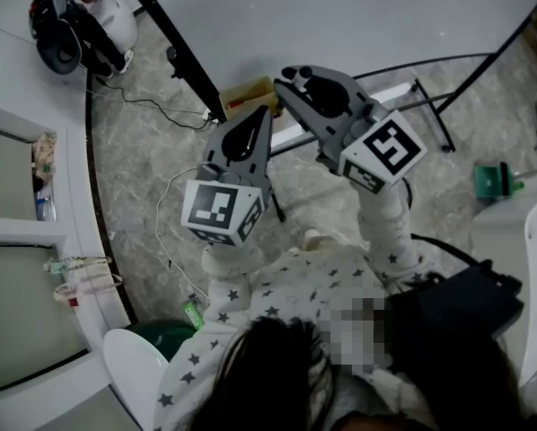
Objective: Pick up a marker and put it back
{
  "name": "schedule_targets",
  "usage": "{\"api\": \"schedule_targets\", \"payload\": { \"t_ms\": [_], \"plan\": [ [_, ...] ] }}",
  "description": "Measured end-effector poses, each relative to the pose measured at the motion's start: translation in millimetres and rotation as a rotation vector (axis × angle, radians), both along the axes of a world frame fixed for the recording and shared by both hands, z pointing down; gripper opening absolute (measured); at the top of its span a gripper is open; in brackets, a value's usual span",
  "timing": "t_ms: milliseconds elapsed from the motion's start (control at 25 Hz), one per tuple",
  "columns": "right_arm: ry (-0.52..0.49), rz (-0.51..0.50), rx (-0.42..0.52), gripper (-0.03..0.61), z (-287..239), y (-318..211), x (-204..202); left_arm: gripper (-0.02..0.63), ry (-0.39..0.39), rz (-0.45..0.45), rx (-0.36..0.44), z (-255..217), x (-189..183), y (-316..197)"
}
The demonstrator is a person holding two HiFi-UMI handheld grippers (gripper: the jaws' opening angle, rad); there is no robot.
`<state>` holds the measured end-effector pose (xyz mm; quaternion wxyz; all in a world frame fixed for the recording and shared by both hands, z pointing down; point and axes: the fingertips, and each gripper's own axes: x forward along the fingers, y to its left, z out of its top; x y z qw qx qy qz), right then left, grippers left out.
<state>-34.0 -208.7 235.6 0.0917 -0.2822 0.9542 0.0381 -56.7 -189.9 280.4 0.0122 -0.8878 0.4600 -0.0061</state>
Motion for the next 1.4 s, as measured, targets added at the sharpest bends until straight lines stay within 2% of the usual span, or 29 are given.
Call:
{"api": "schedule_targets", "payload": {
  "t_ms": [280,840,1080,1400],
  "plan": [
    [-0.021,-0.007,-0.018,0.077,5.9,1.8,4.3,0.000,-0.008,0.013,-0.014,5.8,2.6,3.2],
    [-0.005,-0.008,-0.017,0.077,12.1,0.1,2.5,0.000,0.031,-0.010,-0.008,9.0,-4.2,0.5],
    [-0.030,-0.001,-0.034,0.077,28.7,-23.9,-4.6,0.000,0.045,-0.049,0.001,26.6,-15.5,-19.8],
    [-0.034,0.001,-0.081,0.077,62.8,-50.8,-4.0,0.000,0.041,-0.065,-0.019,47.2,-9.0,-32.6]
  ]
}}
